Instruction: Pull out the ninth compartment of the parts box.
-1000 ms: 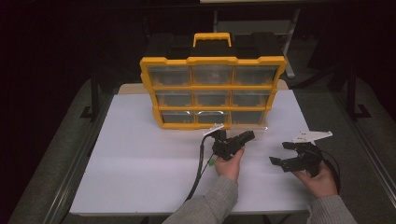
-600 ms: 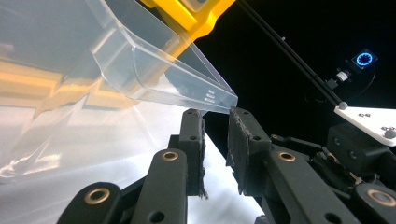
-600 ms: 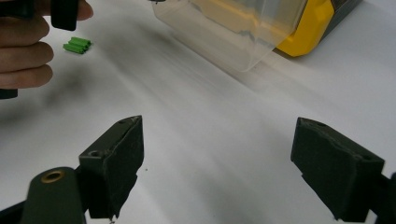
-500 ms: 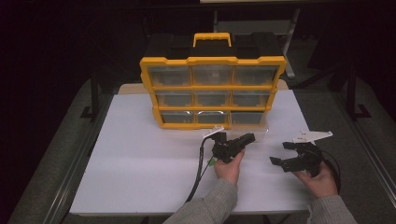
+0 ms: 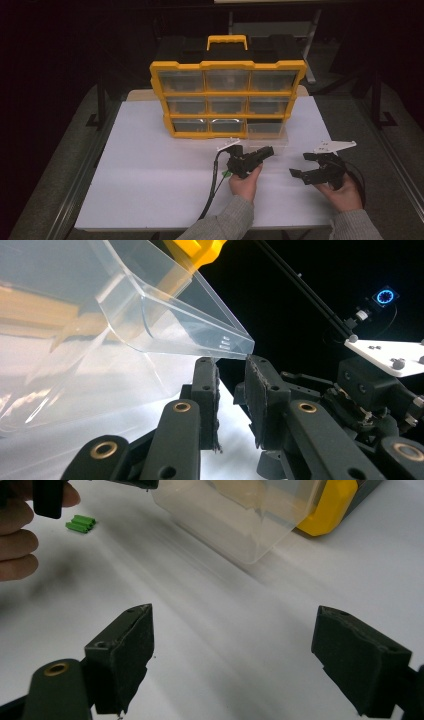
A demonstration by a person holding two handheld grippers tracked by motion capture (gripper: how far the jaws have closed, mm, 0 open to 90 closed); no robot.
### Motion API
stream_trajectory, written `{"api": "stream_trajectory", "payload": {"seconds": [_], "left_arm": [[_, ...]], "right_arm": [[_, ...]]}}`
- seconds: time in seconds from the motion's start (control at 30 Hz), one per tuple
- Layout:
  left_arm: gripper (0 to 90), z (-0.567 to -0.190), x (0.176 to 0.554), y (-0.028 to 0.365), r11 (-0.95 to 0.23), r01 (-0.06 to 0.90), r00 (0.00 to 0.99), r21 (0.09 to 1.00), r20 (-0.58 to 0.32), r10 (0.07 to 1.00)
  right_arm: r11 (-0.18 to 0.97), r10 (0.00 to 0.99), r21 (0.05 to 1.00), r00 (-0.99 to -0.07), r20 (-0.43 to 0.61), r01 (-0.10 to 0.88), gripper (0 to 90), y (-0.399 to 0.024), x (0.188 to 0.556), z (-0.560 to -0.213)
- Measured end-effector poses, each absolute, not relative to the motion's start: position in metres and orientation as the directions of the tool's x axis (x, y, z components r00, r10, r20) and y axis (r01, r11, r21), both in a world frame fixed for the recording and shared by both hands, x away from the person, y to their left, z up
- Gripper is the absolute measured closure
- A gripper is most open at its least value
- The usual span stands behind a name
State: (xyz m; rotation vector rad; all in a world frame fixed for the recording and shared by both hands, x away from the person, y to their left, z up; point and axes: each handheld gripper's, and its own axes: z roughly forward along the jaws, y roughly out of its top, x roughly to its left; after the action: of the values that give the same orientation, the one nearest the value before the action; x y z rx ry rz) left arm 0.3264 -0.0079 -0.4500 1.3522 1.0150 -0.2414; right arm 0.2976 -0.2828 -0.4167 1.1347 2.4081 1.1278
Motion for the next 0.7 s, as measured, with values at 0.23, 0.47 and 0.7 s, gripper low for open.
{"api": "stream_trajectory", "payload": {"seconds": [0.23,0.47,0.7], "left_arm": [[74.7,-0.4495,0.3243,-0.0076,0.260,0.676,0.575,0.690,-0.714,0.400],[74.7,-0.4498,0.3230,-0.0076,0.255,0.674,0.578,0.693,-0.710,0.402],[74.5,-0.4495,0.3211,-0.0077,0.249,0.671,0.587,0.698,-0.706,0.396]], "right_arm": [[0.399,0.739,0.737,-0.667,0.093,0.545,16.1,-0.2832,0.2976,-0.4171],[0.399,0.739,0.736,-0.667,0.095,0.547,16.1,-0.2833,0.2976,-0.4172],[0.401,0.739,0.736,-0.667,0.092,0.546,16.1,-0.2832,0.2977,-0.4175]]}}
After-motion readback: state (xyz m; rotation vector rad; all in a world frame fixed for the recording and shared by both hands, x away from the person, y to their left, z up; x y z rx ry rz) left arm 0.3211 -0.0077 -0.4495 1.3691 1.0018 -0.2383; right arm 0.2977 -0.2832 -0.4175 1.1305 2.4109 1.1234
